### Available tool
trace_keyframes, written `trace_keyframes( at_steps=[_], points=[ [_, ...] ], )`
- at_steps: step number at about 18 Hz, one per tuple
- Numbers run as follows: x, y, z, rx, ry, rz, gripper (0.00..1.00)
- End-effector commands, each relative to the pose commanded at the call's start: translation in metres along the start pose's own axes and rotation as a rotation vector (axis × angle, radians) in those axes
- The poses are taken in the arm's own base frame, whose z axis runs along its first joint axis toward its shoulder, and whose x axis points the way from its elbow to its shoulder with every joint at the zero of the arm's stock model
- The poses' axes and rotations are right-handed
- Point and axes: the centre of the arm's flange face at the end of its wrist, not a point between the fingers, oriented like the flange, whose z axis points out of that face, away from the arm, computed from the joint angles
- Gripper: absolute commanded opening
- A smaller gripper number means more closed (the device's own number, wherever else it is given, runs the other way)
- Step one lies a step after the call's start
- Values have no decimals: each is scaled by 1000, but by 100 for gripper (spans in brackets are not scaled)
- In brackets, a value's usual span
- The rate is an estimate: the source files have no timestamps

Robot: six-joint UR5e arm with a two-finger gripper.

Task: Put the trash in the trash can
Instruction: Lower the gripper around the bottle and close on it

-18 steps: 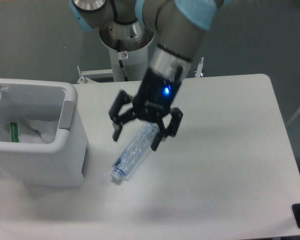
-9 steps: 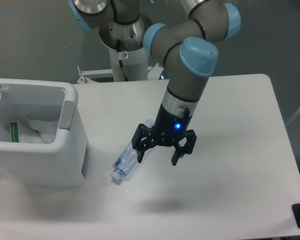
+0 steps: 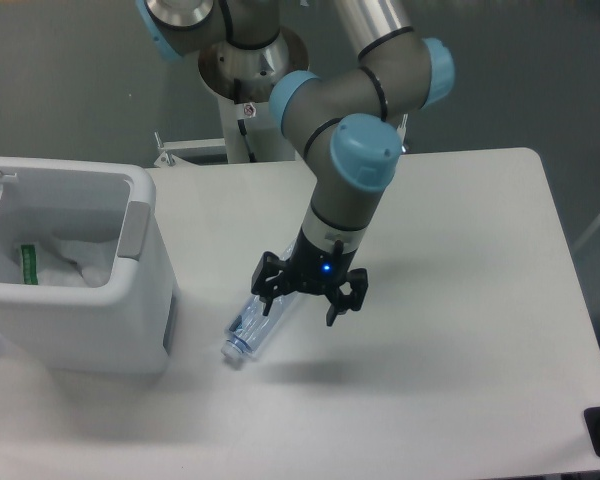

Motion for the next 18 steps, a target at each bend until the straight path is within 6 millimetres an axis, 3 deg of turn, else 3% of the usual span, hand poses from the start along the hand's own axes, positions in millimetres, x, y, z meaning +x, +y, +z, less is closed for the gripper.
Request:
trace_keyframes(
  at_steps=[9,18],
  points=[
    [41,-5,59,-157,-78,89,100],
    [50,-16,94,-197,-60,126,100]
  ],
)
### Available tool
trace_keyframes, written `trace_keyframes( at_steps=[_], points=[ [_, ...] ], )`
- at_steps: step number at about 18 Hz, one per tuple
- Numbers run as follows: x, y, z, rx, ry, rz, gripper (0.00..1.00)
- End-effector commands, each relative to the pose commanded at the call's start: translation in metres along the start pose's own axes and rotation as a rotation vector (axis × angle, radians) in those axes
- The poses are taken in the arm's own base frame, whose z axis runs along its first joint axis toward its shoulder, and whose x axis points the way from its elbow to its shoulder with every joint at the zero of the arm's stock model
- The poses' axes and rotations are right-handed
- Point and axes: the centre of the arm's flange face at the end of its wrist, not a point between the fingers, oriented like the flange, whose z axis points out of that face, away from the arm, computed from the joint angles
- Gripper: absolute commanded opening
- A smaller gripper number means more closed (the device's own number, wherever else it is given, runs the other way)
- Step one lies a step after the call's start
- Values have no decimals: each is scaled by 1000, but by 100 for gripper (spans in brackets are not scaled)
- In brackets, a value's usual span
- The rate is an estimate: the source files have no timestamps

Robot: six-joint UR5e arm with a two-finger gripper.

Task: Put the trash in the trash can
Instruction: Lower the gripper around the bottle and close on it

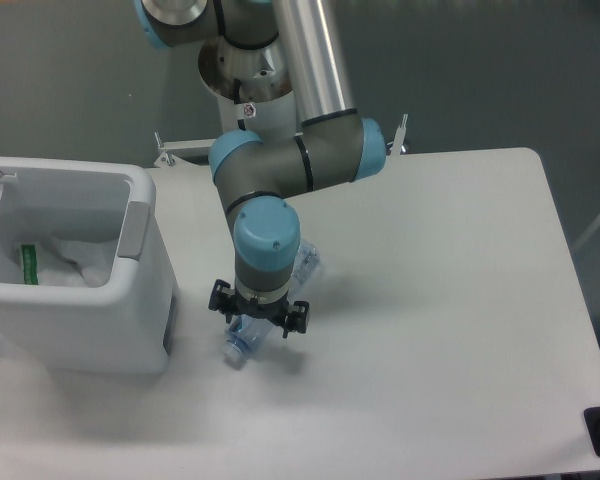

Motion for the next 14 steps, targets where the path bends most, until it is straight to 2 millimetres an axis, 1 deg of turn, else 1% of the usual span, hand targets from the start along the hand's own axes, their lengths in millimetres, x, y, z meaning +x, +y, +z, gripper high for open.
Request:
trace_keyframes(
  at_steps=[3,7,9,11,14],
  points=[
    [-2,-5,8,-7,4,2,100],
    [-1,-5,8,-8,5,2,100],
    [-2,-5,9,-15,-4,4,92],
    [-2,-5,10,-16,-5,4,81],
    [-3,-6,10,-15,-6,4,71]
  ],
)
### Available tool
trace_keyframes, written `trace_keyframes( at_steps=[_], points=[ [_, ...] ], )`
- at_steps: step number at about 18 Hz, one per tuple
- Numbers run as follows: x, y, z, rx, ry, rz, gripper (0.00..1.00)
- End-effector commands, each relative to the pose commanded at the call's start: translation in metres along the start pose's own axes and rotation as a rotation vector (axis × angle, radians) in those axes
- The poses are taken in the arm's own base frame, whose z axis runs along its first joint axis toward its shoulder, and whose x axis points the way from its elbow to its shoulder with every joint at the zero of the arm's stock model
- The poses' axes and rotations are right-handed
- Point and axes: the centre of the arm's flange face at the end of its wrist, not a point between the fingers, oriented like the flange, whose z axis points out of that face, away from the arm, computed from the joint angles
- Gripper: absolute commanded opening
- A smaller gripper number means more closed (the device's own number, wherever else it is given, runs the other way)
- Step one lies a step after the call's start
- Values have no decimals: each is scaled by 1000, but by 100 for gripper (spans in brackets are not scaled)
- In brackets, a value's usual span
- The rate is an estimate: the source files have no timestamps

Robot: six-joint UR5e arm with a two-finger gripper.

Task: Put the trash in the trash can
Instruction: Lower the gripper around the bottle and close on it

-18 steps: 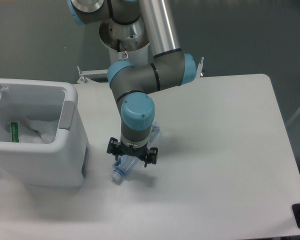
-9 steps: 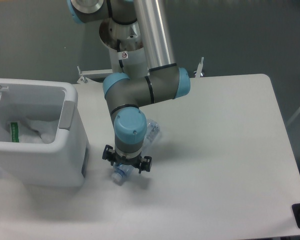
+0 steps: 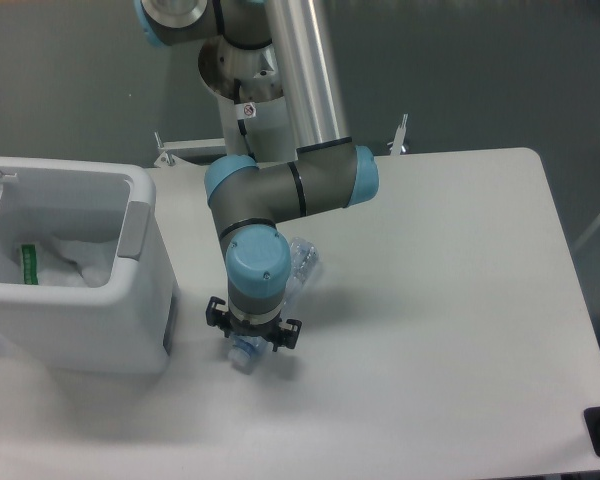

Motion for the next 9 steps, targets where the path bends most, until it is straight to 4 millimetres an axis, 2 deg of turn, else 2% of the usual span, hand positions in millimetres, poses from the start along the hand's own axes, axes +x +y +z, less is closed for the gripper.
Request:
trace_keyframes(
  at_steps=[9],
  points=[
    [-9,-17,-24,47,-30,1,64]
  ],
)
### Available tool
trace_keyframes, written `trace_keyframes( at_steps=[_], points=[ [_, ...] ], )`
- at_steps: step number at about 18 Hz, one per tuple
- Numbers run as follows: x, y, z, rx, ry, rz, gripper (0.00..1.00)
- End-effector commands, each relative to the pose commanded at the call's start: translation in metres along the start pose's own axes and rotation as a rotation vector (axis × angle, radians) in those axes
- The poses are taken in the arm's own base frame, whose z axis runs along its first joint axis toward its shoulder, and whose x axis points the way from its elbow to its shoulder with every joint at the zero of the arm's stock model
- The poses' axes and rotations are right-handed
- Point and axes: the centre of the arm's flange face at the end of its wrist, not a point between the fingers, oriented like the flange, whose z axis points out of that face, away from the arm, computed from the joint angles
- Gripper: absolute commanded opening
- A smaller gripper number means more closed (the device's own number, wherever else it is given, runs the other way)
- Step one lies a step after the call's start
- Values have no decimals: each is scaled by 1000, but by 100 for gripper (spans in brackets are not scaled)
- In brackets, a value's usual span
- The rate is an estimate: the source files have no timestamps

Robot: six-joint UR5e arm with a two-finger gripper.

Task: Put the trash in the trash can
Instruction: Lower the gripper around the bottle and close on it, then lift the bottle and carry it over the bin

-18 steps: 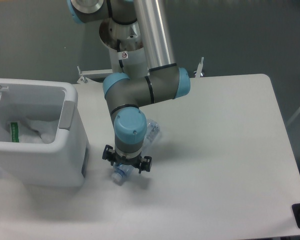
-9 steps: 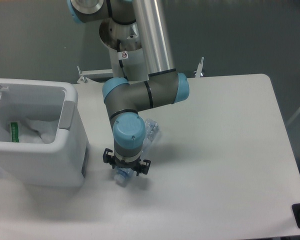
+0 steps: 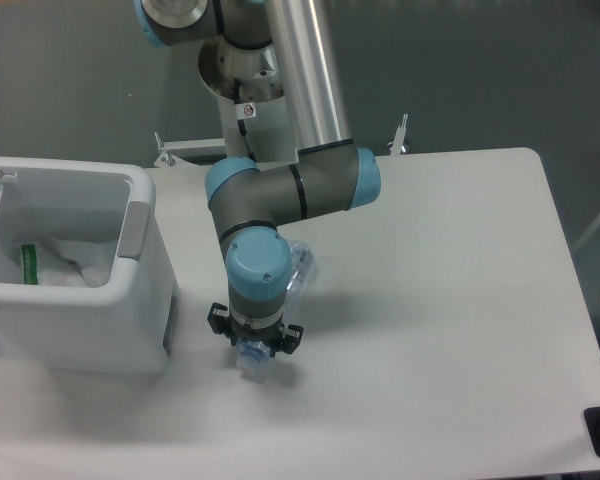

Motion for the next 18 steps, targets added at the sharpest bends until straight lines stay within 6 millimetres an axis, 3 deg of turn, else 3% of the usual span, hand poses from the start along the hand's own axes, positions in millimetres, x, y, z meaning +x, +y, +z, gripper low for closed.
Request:
trace_keyframes(
  at_steps=[4,6,8,12,15,17,18],
  points=[
    [-3,-4,-12,20,-12,0,58],
    [-6,-9,-22,38,-23,-3,50],
    [-8,-14,-35,63,-36,-7,48],
    [-21,-16,-77,129,-70,-25,48],
    [-37,-10,-122,195,-105,-48,47],
    [-37,-7,-137,227,-97,-41,45],
    [-46,-3,-145,244,-95,-56,44]
  ],
)
